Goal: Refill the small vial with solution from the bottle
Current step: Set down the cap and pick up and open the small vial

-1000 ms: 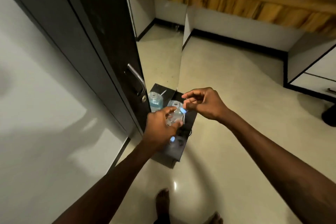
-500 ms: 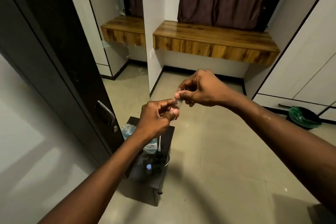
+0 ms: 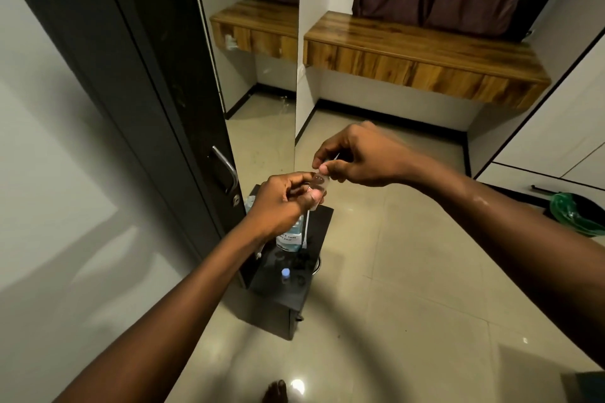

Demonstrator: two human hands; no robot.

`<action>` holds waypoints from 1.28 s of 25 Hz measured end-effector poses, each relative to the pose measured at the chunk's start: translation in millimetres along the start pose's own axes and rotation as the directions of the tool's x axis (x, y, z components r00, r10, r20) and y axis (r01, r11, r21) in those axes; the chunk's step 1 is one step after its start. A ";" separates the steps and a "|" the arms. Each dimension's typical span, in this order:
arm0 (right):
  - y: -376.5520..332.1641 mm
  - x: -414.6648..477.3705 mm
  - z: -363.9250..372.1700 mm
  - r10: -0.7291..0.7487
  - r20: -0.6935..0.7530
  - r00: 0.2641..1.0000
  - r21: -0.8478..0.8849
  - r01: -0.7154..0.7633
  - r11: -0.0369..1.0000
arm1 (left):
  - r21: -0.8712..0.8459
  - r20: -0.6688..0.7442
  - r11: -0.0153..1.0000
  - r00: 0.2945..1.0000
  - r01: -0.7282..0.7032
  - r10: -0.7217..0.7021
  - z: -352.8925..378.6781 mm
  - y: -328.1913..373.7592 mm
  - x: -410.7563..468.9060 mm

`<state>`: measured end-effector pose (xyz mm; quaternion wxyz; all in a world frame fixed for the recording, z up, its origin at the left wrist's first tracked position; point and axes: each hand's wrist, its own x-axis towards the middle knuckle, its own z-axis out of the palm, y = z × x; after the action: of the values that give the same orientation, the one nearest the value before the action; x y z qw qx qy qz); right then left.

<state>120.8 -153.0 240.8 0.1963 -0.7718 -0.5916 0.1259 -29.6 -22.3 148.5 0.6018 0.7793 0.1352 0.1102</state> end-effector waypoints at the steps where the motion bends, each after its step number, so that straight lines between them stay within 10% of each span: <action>1: 0.7 2.1 3.6 -0.026 0.030 0.999 0.002 0.026 1.000 | -0.058 0.081 0.997 0.995 0.059 -0.054 -6.6 -4.4 -1.8; 5: 3.9 8.0 25.4 -0.025 0.100 0.995 0.156 0.009 0.988 | -0.204 0.356 0.920 0.901 0.335 -0.249 -34.4 -34.8 -22.4; 12: 39.6 24.6 129.8 0.101 0.081 0.992 0.104 -0.109 0.989 | 0.016 -0.272 0.915 0.882 0.403 -0.383 -15.0 -166.3 -52.6; 18: 111.6 56.4 271.1 0.195 0.336 0.921 -0.054 -0.188 0.981 | 0.346 -0.423 0.909 0.903 0.232 -0.070 26.7 -266.8 -57.1; 32: 174.6 86.9 405.1 0.092 0.497 0.863 -0.135 -0.027 0.990 | 0.362 -0.566 0.787 0.789 0.499 -0.240 62.6 -362.6 -25.3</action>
<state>122.2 -45.9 -195.9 -0.0164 -0.7410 -0.6047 0.2916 -60.7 -1.2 -218.4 0.3373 0.8079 0.4622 0.1413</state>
